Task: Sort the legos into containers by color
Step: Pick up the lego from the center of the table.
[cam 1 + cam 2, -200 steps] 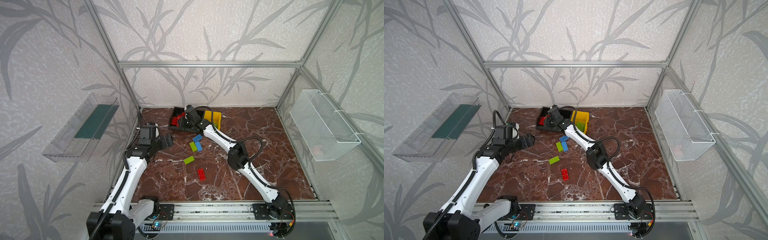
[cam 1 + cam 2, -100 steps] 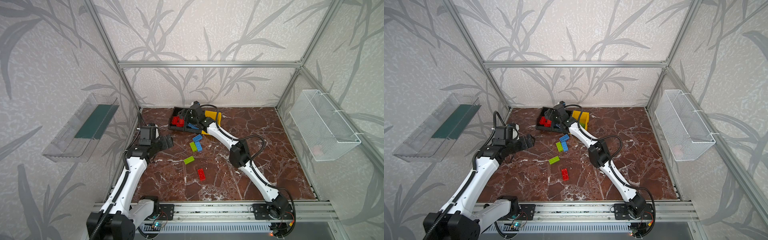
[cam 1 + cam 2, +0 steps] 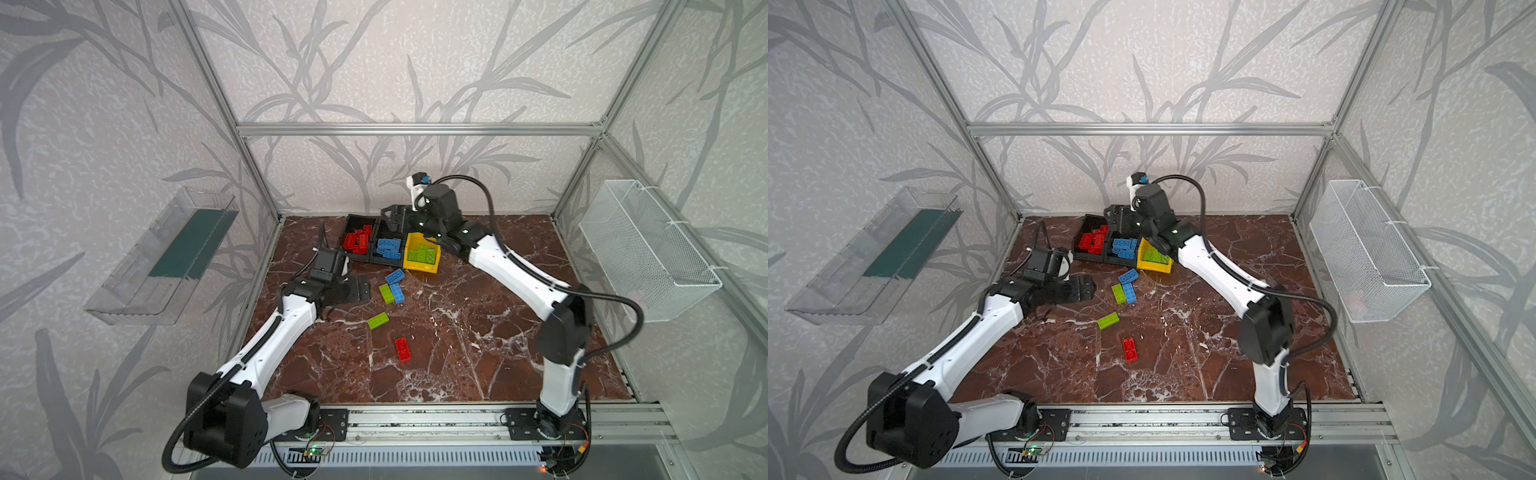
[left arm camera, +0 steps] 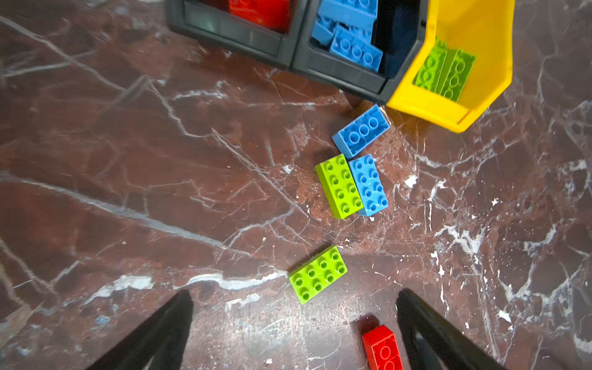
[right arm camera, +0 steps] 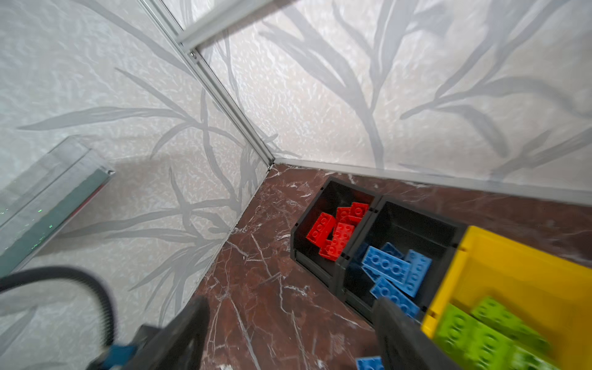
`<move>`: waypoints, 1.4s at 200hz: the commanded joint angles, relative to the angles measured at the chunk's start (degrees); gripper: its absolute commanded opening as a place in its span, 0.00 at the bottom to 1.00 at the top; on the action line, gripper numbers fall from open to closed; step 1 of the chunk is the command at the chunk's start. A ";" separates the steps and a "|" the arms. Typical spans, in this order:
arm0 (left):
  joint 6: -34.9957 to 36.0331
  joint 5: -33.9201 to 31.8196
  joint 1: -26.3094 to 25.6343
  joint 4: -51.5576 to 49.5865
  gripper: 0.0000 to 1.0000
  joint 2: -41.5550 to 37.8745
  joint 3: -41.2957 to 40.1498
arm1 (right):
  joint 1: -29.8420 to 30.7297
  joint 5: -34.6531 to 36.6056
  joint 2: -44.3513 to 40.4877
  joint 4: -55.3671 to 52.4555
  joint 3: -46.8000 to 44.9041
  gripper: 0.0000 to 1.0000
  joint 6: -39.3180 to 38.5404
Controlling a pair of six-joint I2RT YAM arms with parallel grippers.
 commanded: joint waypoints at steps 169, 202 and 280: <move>-15.12 -1.99 -5.11 -5.00 0.79 38.45 23.33 | -20.10 6.22 -37.21 -10.09 -53.34 0.77 -3.23; -14.70 -1.85 -5.35 -5.02 0.80 39.63 24.41 | -20.29 5.82 -36.12 -9.03 -54.32 0.76 -2.89; -13.22 -1.68 -5.37 -4.75 0.55 40.89 23.06 | -20.90 7.42 -36.15 -8.47 -55.22 0.75 -3.23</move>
